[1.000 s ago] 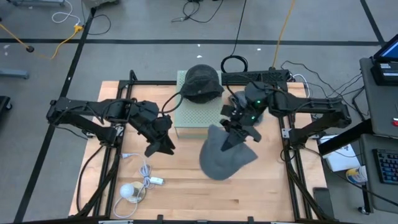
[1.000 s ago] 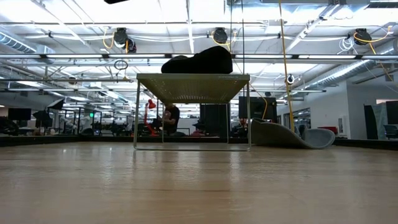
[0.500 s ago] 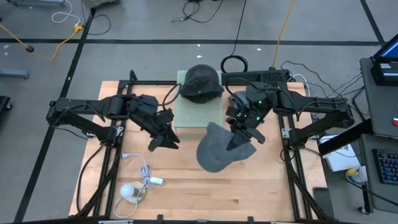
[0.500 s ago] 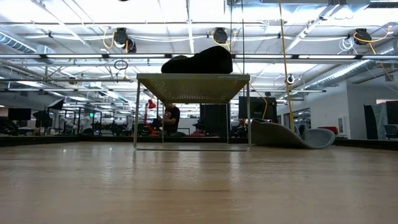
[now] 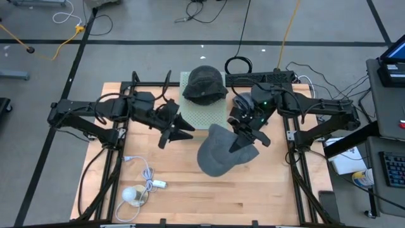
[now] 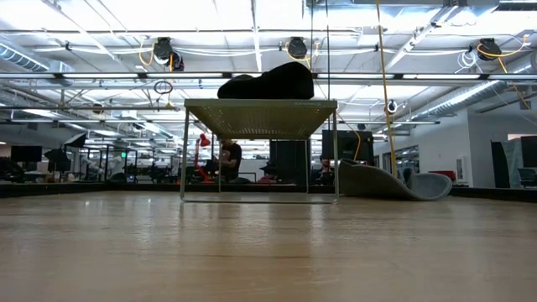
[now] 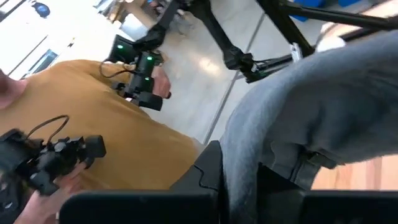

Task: Pick & Place hat
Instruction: Put the left gray cap on the shelf

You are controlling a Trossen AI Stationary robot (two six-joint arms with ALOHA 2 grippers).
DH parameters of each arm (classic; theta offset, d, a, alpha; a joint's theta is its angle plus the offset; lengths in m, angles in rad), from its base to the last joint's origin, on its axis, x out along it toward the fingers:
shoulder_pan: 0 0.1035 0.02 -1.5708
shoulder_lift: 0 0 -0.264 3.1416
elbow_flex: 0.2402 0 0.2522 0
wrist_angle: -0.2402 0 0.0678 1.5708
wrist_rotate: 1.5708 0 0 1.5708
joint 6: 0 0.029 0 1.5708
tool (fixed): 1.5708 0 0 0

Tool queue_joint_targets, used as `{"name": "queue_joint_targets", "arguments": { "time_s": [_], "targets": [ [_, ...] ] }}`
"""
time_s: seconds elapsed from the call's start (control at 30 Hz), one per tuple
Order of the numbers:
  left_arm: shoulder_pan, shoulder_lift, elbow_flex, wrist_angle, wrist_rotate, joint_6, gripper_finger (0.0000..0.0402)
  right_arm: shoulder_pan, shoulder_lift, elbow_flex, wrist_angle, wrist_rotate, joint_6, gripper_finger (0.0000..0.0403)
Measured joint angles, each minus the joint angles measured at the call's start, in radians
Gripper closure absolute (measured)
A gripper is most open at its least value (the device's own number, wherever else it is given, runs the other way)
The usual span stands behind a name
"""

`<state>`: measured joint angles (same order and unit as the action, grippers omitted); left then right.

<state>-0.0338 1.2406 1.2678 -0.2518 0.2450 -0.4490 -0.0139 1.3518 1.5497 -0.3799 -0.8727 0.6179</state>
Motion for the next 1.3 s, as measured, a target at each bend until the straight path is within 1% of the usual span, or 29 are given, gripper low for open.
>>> {"name": "queue_joint_targets", "arguments": {
  "time_s": [0.07, 0.13, 0.2, 0.5, 0.73, 0.9, 1.0, 1.07, 1.13, 1.2, 1.23, 1.3],
  "targets": [
    [0.0, 0.017, -0.001, 0.02, 0.015, -0.012, 0.0215, 0.001, 0.0, 0.0, 0.021, -0.023, -0.003, 0.0403],
    [0.0, 0.05, -0.001, 0.078, 0.07, -0.021, 0.0215, 0.001, 0.0, 0.0, 0.037, -0.026, -0.003, 0.0403],
    [0.0, 0.075, -0.001, 0.092, 0.107, -0.022, 0.0215, 0.001, -0.002, 0.0, 0.037, -0.045, -0.003, 0.0403],
    [-0.001, 0.182, -0.001, 0.186, 0.112, -0.054, 0.0215, 0.001, -0.048, 0.0, 0.038, -0.049, -0.017, 0.0403],
    [-0.021, 0.256, 0.0, 0.401, 0.201, -0.096, 0.0215, 0.0, -0.062, 0.0, 0.029, -0.049, -0.061, 0.0403],
    [-0.035, 0.272, -0.001, 0.404, 0.227, -0.135, 0.0219, -0.009, -0.062, 0.0, 0.028, -0.05, -0.08, 0.0403],
    [-0.039, 0.272, -0.001, 0.406, 0.226, -0.146, 0.0247, -0.019, -0.062, 0.0, 0.028, -0.049, -0.082, 0.0403],
    [-0.039, 0.272, -0.001, 0.407, 0.227, -0.171, 0.0281, -0.02, -0.062, 0.0, 0.025, -0.049, -0.087, 0.0403],
    [-0.039, 0.272, -0.001, 0.412, 0.227, -0.2, 0.0323, -0.02, -0.062, 0.0, 0.024, -0.049, -0.119, 0.0398],
    [-0.04, 0.271, -0.001, 0.421, 0.228, -0.213, 0.0369, -0.02, -0.062, 0.0, 0.022, -0.046, -0.163, 0.0385],
    [-0.04, 0.271, -0.001, 0.423, 0.229, -0.216, 0.0383, -0.02, -0.062, 0.0, 0.021, -0.044, -0.178, 0.0375],
    [-0.042, 0.271, -0.001, 0.429, 0.236, -0.227, 0.0387, -0.028, -0.062, 0.0, 0.006, -0.043, -0.19, 0.0349]
  ]
}}
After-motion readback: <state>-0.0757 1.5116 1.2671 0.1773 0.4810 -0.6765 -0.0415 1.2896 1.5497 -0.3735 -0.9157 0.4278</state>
